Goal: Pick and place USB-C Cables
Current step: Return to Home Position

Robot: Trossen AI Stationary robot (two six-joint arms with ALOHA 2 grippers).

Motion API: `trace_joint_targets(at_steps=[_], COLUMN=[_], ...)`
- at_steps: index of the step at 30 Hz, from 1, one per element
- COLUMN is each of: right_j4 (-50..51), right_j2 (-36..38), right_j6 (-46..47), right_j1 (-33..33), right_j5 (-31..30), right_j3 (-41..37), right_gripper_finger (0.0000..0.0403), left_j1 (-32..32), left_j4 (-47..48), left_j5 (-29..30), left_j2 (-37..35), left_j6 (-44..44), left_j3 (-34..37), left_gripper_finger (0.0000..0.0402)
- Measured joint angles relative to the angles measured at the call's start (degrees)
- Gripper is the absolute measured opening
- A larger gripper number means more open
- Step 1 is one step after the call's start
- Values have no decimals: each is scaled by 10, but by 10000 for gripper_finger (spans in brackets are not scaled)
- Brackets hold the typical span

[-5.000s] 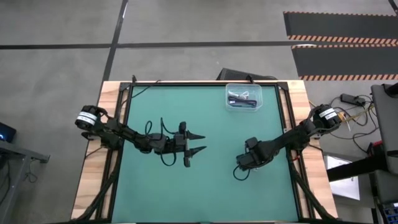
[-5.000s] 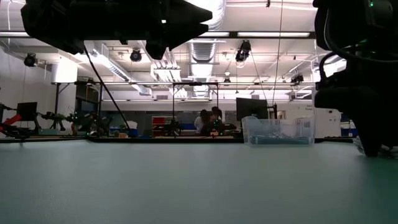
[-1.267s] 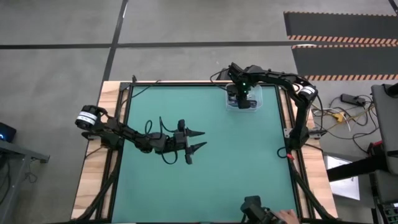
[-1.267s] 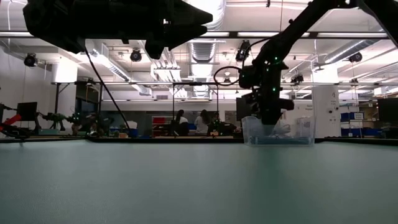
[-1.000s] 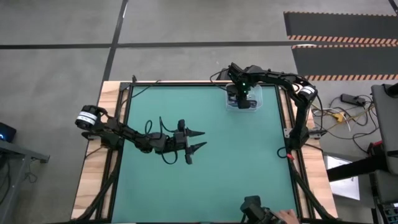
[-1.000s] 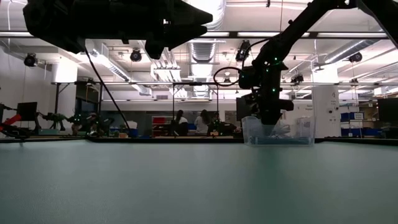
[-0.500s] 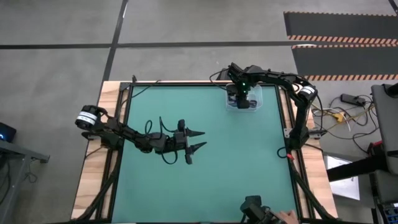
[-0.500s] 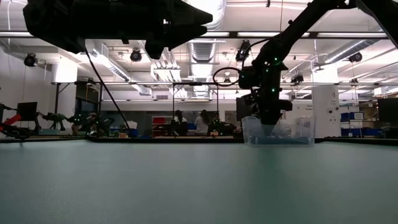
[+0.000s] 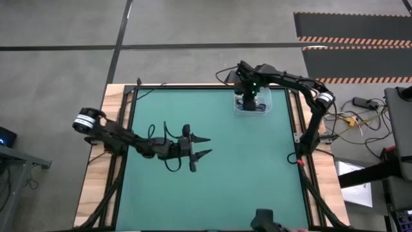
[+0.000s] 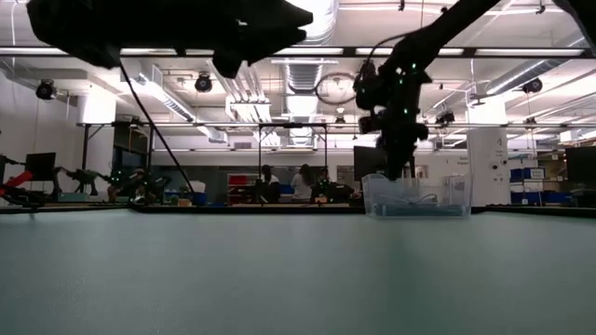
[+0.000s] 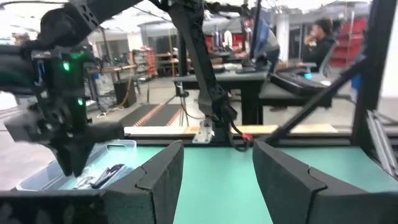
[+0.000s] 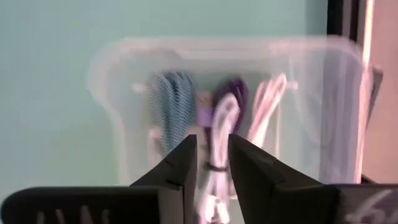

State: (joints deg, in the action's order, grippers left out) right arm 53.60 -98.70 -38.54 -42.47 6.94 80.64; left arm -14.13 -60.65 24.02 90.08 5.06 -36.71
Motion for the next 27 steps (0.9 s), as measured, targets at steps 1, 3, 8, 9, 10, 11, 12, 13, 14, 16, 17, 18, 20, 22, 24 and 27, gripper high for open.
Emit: trace_joint_targets(at_steps=[1,3,8,9,10,11,12,13,14,16,17,18,20,22,24,27], right_j4=[-2,-5,-44,-56,-69,-84,-101,-119,-134,-165,-184,-201,-233,-272,-312,-367], right_j2=[11,33,88,98,108,117,126,136,145,162,170,178,194,209,225,248], right_j6=[5,17,35,35,35,35,36,37,37,38,41,42,42,43,51,62], right_j1=[5,19,77,89,102,115,129,141,153,176,186,196,213,228,239,249], right_j5=[13,37,58,64,74,82,88,90,92,94,95,96,96,96,96,96], right_j3=[-1,-5,-23,-27,-33,-40,-48,-56,-65,-84,-95,-107,-134,-164,-198,-250], right_gripper_finger=[76,66,40,35,31,27,23,20,17,11,10,9,9,9,9,9], left_j1=[-2,-6,-10,-10,-10,-10,-10,-10,-10,-10,-10,-10,-10,-10,-10,-9], left_j4=[21,71,236,274,307,341,369,391,414,448,459,463,463,463,463,464], left_j5=[-1,-1,-52,-68,-82,-94,-103,-106,-107,-107,-107,-107,-109,-110,-111,-116], left_j2=[-12,-43,-133,-149,-165,-181,-195,-209,-223,-249,-264,-277,-311,-346,-385,-446], left_j6=[2,2,9,15,21,27,30,35,43,56,60,62,62,59,55,44], left_j3=[0,0,5,6,6,7,7,7,8,15,23,31,57,84,112,152], left_gripper_finger=[178,178,178,178,178,178,178,176,173,161,151,140,112,80,47,8])
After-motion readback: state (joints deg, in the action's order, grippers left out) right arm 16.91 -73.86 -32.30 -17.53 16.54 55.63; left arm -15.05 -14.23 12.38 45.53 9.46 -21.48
